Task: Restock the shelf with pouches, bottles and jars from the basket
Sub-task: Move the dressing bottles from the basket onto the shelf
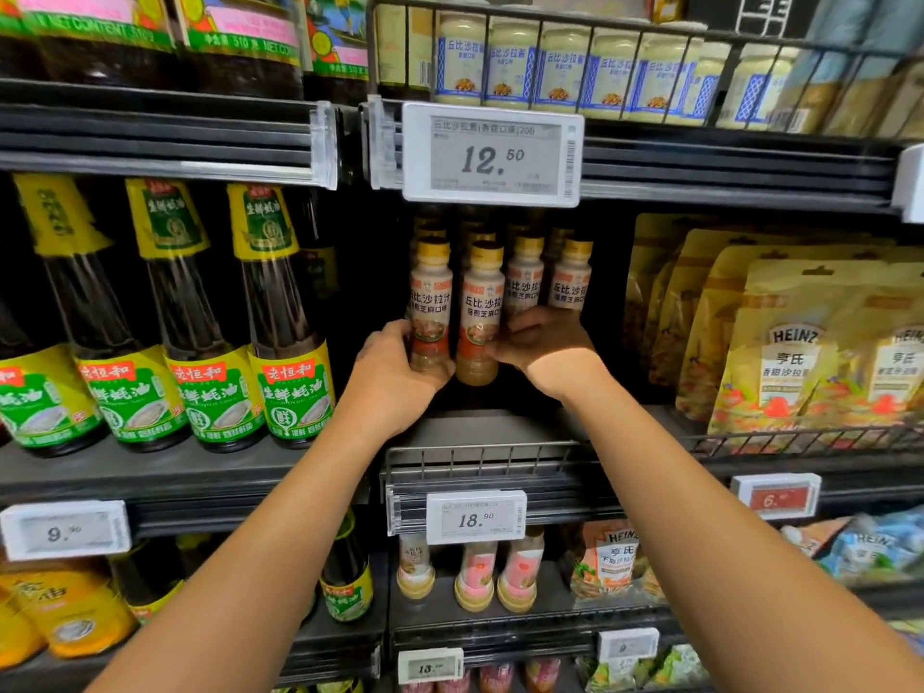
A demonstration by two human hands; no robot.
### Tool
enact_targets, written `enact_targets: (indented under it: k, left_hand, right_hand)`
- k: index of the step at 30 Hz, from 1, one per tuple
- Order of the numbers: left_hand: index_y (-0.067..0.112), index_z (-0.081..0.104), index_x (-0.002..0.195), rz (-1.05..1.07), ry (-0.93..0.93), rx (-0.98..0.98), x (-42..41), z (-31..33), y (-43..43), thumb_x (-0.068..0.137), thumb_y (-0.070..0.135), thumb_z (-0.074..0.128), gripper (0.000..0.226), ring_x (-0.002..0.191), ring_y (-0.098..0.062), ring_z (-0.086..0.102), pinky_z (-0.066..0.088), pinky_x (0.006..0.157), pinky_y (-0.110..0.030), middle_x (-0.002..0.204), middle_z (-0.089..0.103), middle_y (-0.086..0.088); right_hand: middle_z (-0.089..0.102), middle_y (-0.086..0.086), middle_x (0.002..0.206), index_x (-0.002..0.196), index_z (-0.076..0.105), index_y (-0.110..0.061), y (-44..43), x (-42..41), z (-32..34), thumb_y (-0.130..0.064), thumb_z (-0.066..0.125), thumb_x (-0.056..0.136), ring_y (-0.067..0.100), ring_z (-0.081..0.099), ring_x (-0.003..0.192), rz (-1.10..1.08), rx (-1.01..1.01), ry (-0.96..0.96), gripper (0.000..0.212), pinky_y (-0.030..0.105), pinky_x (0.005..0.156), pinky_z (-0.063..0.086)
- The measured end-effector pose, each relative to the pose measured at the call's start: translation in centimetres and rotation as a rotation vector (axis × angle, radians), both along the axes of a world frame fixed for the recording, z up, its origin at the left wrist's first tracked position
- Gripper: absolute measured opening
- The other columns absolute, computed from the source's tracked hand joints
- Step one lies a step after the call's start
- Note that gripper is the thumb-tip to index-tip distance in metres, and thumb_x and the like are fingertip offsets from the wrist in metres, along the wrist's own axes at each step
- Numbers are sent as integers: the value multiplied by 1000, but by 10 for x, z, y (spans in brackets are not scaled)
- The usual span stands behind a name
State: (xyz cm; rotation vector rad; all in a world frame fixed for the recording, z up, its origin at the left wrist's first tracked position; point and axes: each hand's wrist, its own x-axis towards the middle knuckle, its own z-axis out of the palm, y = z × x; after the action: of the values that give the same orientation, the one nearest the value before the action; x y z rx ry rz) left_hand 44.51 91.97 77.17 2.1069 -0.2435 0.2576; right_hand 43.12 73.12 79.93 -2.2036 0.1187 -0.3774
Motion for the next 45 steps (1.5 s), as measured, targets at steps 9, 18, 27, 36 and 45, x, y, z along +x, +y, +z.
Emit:
enact_targets:
  k: [9, 18, 27, 36, 45]
  left_hand:
    - [37, 60, 112, -324, -135, -157, -54, 24, -27, 85, 36, 75, 30, 88, 1, 67, 54, 78, -19, 96, 68, 13]
    - [35, 64, 104, -695, -54, -388, -102, 15, -101, 85, 20, 74, 26, 80, -20, 70, 61, 75, -37, 87, 72, 6]
    - [35, 66, 103, -944, 118, -408, -162, -20, -204, 83, 24, 73, 23, 86, -15, 68, 55, 78, -23, 86, 70, 8]
    - [22, 66, 105, -1113, 320, -336, -236, -56, -304, 88, 8, 71, 22, 80, -14, 66, 54, 79, -26, 79, 68, 8]
    - [18, 66, 109, -1219, 487, -262, -307, -96, -388, 90, 8, 70, 22, 85, -23, 69, 57, 80, -35, 84, 71, 2]
  right_hand:
    - [73, -6, 80, 94, 67, -25, -5, -100, -7, -30, 76, 82, 15, 72, 84, -39, 301, -312, 16, 48, 82, 61]
    - [73, 0, 79, 97, 68, -19, -55, -190, -22, -7, 75, 87, 13, 69, 75, -234, 403, -414, 17, 43, 79, 61]
    - [74, 1, 85, 96, 72, -32, -132, -290, -58, -32, 76, 81, 19, 71, 80, -486, 393, -390, 15, 39, 73, 60]
    - [73, 3, 82, 94, 72, -32, -202, -394, -91, -41, 74, 74, 15, 68, 76, -734, 437, -387, 22, 37, 70, 59]
    - [71, 2, 77, 88, 72, -26, -258, -488, -123, -3, 71, 89, 12, 66, 74, -950, 518, -381, 24, 23, 64, 57]
